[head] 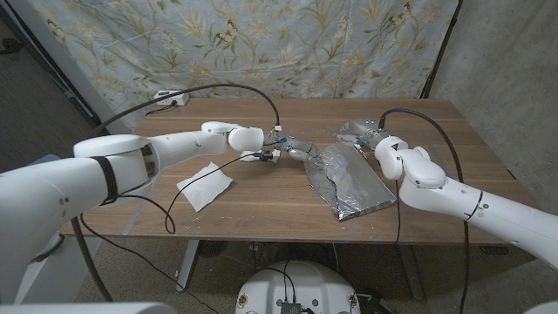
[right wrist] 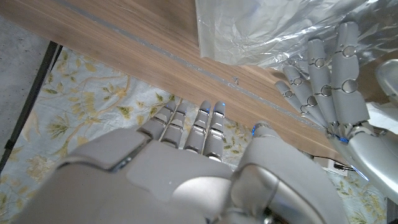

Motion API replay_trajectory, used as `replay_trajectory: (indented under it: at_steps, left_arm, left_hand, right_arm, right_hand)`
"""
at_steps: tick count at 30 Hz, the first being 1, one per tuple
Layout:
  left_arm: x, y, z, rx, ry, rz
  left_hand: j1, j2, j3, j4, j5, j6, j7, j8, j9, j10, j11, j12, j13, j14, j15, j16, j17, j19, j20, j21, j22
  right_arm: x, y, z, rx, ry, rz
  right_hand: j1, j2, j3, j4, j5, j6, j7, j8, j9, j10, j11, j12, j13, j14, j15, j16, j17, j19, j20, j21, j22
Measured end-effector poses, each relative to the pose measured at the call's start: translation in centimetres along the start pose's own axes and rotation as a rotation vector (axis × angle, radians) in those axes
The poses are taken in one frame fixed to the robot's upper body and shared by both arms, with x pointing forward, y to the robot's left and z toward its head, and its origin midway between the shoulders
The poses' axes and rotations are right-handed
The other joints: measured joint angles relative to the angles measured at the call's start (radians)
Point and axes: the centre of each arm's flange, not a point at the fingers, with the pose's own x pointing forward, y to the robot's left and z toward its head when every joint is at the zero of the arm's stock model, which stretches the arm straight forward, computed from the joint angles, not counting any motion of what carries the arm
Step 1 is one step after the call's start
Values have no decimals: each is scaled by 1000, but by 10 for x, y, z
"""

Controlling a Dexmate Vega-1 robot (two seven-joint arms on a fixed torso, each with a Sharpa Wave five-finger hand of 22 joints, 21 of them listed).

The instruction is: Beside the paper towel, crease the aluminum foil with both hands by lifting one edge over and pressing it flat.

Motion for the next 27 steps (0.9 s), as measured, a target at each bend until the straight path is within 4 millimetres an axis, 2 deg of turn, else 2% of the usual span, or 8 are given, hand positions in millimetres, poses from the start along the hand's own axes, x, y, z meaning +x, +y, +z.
replay_trajectory:
  at_steps: [5, 10, 17, 21, 27]
  left_arm:
    - [1, 0, -1, -1, -2, -1]
    - [1, 1, -2, -3, -2, -3]
    - [1, 1, -2, -6, 0, -7]
    - [2, 2, -3, -8, 0, -8]
    - [2, 2, -3, -9, 0, -10]
  left_hand:
    - [0, 0, 0, 0, 0, 0, 0, 0, 0, 0, 0, 0, 0, 0, 0, 0, 0, 0, 0, 0, 0]
    - [0, 0, 0, 0, 0, 0, 0, 0, 0, 0, 0, 0, 0, 0, 0, 0, 0, 0, 0, 0, 0]
    - [0, 0, 0, 0, 0, 0, 0, 0, 0, 0, 0, 0, -1, 0, 0, 0, 0, 0, 0, 0, 0]
    - [0, 0, 0, 0, 0, 0, 0, 0, 0, 0, 0, 0, -1, 0, 0, 0, 0, 0, 0, 0, 0]
    - [0, 0, 0, 0, 0, 0, 0, 0, 0, 0, 0, 2, -1, 0, 0, 0, 0, 0, 0, 0, 0]
  right_arm:
    - [6, 7, -2, -19, -3, 16]
    - [8, 12, -2, -28, -12, 27]
    - [12, 21, -8, -33, -8, 47]
    - [14, 25, -10, -30, -10, 60]
    - [16, 31, -15, -27, -9, 78]
  right_hand:
    - [-10, 2, -3, 3, 3, -5, -5, 0, 0, -6, -17, -1, 0, -5, -5, 0, 0, -6, -6, 0, 0]
    - [-23, 7, -7, 7, 3, -5, -5, 0, 0, -6, -17, -1, 0, -5, -5, 0, 3, -6, -6, 0, 0]
    - [-70, 6, -27, 27, 7, -5, -5, 0, 0, -6, -17, -1, 0, -11, 0, 5, 3, -5, -6, 4, 0]
    - [-106, 3, -39, 50, 11, -11, 0, 0, 3, -6, -17, -1, 0, -11, 0, 5, 7, -6, -5, 9, 0]
    - [-161, -3, -58, 69, 15, -10, 0, 5, 3, -6, -17, -1, 0, -18, 7, 13, 7, -16, -5, 9, 0]
